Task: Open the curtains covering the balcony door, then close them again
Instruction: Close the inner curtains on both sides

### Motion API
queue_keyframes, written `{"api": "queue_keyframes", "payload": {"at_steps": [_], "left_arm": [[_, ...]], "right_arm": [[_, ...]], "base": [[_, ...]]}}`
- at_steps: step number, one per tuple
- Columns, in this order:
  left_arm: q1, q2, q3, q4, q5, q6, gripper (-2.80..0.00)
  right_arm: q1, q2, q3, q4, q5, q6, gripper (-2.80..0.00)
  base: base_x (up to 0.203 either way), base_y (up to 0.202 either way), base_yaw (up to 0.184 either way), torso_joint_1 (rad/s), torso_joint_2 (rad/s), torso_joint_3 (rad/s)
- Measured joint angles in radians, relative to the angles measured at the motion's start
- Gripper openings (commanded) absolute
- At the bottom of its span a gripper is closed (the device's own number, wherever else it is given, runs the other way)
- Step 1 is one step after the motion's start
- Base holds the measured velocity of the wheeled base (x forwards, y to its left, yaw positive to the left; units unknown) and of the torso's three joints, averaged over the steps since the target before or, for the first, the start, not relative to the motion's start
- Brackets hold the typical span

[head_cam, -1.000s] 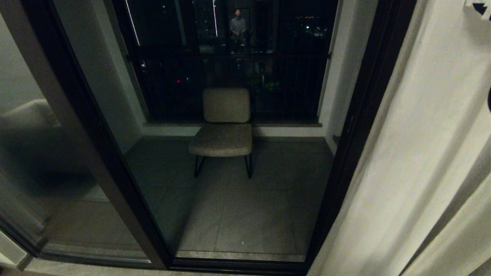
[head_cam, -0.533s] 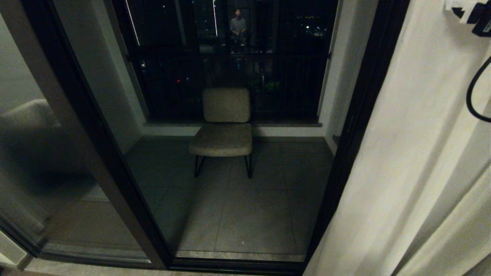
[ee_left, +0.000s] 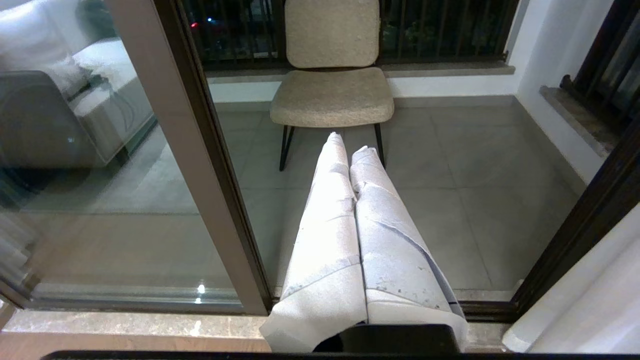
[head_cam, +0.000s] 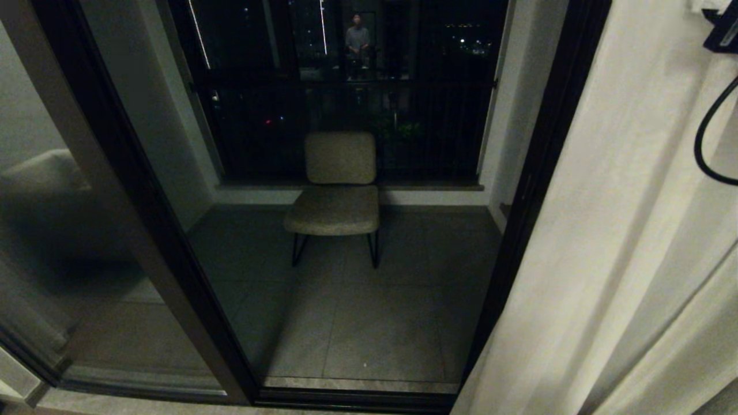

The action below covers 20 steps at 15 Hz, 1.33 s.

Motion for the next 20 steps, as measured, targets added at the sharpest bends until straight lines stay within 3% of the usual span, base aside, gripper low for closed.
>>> {"api": "queue_keyframes", "payload": {"at_steps": [20], "left_arm": [[0.000,0.000,0.000,0.000,0.001,0.002,-2.80]], "right_arm": [[-0.030,-0.036,0.014,-0.005,0.000,-0.018,-2.80]], "base": [[0.000,0.000,0.000,0.000,0.00,0.000]]}}
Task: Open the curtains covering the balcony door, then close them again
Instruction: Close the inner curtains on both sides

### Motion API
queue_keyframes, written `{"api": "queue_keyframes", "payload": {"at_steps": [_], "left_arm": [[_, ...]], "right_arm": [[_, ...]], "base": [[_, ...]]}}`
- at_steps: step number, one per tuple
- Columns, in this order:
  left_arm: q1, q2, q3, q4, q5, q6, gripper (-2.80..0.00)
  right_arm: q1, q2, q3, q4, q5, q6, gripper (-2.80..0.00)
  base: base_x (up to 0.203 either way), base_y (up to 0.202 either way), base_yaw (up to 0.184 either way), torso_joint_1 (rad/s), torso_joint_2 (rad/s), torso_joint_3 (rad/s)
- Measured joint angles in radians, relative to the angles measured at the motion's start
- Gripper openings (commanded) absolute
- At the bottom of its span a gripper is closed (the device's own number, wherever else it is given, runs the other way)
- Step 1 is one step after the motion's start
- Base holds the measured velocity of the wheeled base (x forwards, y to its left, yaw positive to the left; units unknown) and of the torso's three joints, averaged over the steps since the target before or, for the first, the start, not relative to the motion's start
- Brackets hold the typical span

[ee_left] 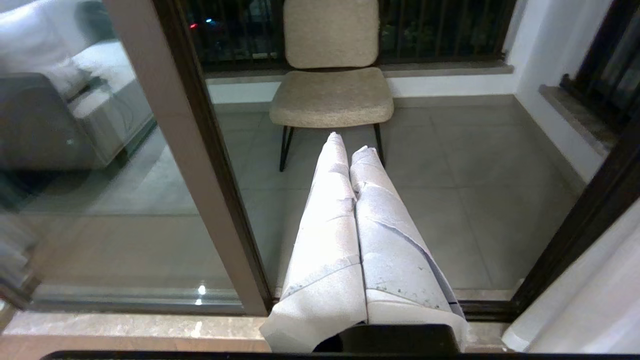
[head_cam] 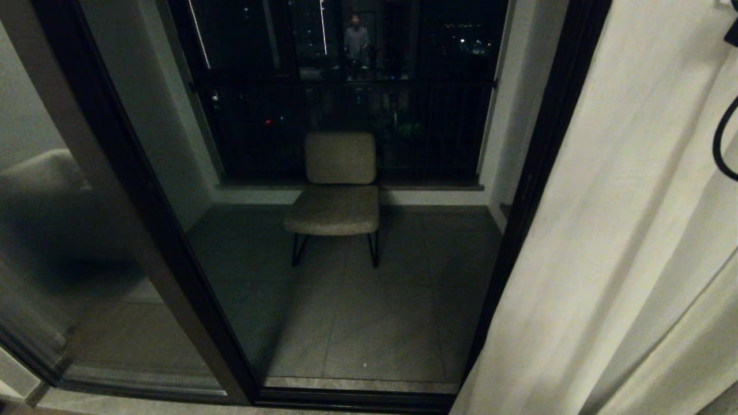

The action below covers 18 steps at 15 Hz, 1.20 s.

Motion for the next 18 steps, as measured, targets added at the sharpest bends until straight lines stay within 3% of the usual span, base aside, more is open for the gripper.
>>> {"api": "queue_keyframes", "payload": {"at_steps": [5,9,18], "left_arm": [[0.001,0.000,0.000,0.000,0.000,0.001,-2.80],[0.000,0.000,0.000,0.001,0.002,0.001,-2.80],[0.000,0.000,0.000,0.001,0.001,0.001,-2.80]], "right_arm": [[-0.029,0.001,0.000,0.000,0.000,0.003,-2.80],[-0.028,0.003,0.002,0.001,-0.051,0.011,-2.80],[-0.029,0.005,-0.001,-0.009,-0.053,0.024,-2.80]], "base": [[0.000,0.020,-0.001,0.000,0.00,0.001],[0.000,0.188,-0.001,0.004,0.00,0.001],[0.000,0.194,0.000,0.002,0.00,0.003]]}}
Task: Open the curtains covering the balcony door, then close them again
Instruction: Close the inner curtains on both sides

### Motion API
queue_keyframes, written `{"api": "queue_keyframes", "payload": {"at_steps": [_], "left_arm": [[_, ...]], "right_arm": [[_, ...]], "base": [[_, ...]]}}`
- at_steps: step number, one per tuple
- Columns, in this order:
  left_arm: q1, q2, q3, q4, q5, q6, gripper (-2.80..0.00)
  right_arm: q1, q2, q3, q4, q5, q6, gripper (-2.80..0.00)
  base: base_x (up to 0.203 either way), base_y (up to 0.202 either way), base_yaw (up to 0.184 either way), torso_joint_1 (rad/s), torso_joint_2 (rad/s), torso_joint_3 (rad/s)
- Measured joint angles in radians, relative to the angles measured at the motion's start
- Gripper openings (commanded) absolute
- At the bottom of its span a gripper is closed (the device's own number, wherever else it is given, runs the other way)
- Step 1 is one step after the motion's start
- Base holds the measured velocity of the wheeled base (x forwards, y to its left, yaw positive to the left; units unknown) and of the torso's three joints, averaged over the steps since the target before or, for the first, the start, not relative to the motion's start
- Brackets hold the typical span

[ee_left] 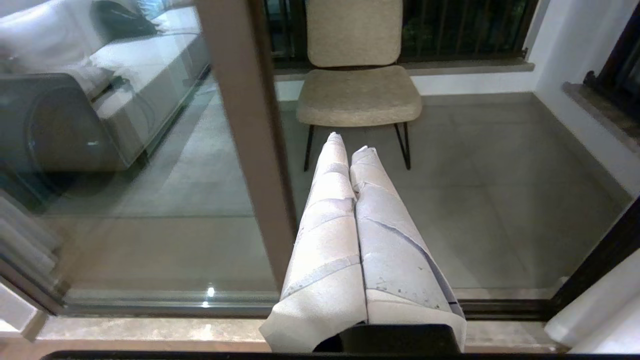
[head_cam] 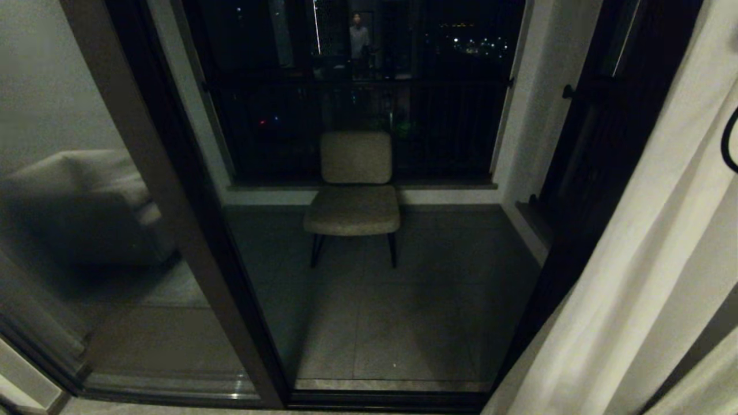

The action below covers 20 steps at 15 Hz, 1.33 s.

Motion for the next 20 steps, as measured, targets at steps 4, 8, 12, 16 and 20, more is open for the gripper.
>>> {"api": "queue_keyframes", "payload": {"at_steps": [4,8,12,16,20], "left_arm": [[0.000,0.000,0.000,0.000,0.000,0.001,-2.80],[0.000,0.000,0.000,0.000,0.000,0.000,-2.80],[0.000,0.000,0.000,0.000,0.001,0.001,-2.80],[0.000,0.000,0.000,0.000,0.000,0.002,-2.80],[0.000,0.000,0.000,0.000,0.000,0.002,-2.80]], "right_arm": [[0.003,0.000,0.001,-0.002,0.000,0.007,-2.80],[0.014,0.012,-0.002,-0.004,0.000,0.009,-2.80],[0.022,0.039,-0.007,-0.025,-0.001,0.009,-2.80],[0.030,0.059,-0.007,-0.033,0.000,0.007,-2.80],[0.056,0.067,-0.009,-0.038,-0.002,0.005,-2.80]], "base": [[0.000,0.191,-0.001,0.003,0.00,0.002],[0.000,0.193,-0.001,0.004,0.00,0.003],[0.000,0.181,-0.001,0.000,0.00,0.003],[0.000,0.193,-0.001,0.001,0.00,0.000],[0.000,0.192,0.001,0.002,0.00,0.002]]}}
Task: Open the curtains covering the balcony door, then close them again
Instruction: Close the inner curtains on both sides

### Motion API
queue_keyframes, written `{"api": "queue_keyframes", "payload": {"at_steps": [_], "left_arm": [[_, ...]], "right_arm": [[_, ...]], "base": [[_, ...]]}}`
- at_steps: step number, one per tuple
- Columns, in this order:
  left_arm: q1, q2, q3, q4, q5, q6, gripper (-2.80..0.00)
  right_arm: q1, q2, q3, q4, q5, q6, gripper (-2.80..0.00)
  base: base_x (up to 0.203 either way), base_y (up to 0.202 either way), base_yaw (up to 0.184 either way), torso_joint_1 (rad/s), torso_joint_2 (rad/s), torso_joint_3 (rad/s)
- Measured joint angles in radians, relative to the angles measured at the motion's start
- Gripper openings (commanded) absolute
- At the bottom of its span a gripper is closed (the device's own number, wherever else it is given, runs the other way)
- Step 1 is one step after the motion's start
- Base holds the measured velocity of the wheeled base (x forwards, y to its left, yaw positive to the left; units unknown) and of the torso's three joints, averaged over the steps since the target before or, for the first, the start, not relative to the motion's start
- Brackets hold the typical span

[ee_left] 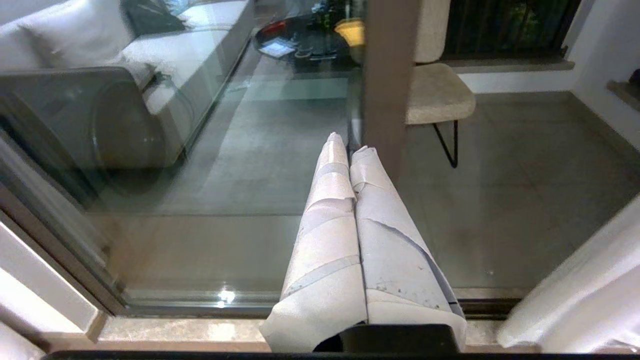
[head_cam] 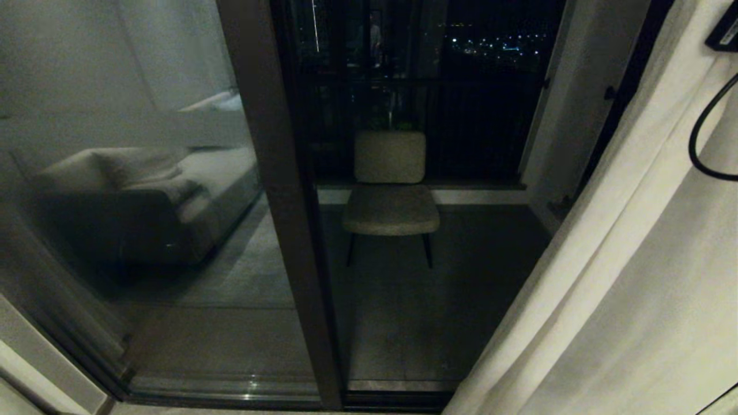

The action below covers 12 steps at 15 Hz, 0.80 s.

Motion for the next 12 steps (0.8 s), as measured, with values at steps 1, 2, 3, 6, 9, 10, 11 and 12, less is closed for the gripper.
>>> {"api": "queue_keyframes", "payload": {"at_steps": [1,2,3,6,9,10,11,12], "left_arm": [[0.000,0.000,0.000,0.000,0.000,0.000,-2.80],[0.000,0.000,0.000,0.000,0.000,0.000,-2.80],[0.000,0.000,0.000,0.000,0.000,0.000,-2.80],[0.000,0.000,0.000,-0.001,0.000,0.000,-2.80],[0.000,0.000,0.000,-0.001,0.000,0.001,-2.80],[0.000,0.000,0.000,-0.001,0.000,0.001,-2.80],[0.000,0.000,0.000,0.000,0.000,0.001,-2.80],[0.000,0.000,0.000,0.000,0.000,0.001,-2.80]], "right_arm": [[0.005,0.001,0.000,0.000,0.000,0.000,-2.80],[0.008,0.002,-0.001,0.000,0.000,-0.001,-2.80],[0.010,0.003,-0.001,0.001,0.000,0.000,-2.80],[0.011,0.004,-0.002,0.002,0.000,-0.001,-2.80],[0.012,0.004,-0.002,0.002,0.000,-0.002,-2.80],[0.013,0.003,-0.002,0.002,0.000,-0.002,-2.80],[0.013,0.003,-0.002,0.002,0.000,-0.001,-2.80],[0.014,0.003,-0.002,0.002,0.000,-0.001,-2.80]], "base": [[0.000,0.193,0.003,0.000,0.01,0.002],[0.000,0.193,-0.002,0.007,0.01,0.002],[0.000,0.196,0.002,0.003,0.00,0.005],[0.000,0.192,0.000,0.000,0.00,0.002],[0.000,0.190,0.000,0.000,0.00,0.003],[0.000,0.188,-0.001,0.002,0.01,-0.002],[0.000,0.192,0.000,0.002,0.01,-0.001],[0.000,0.190,-0.002,-0.002,0.01,0.002]]}}
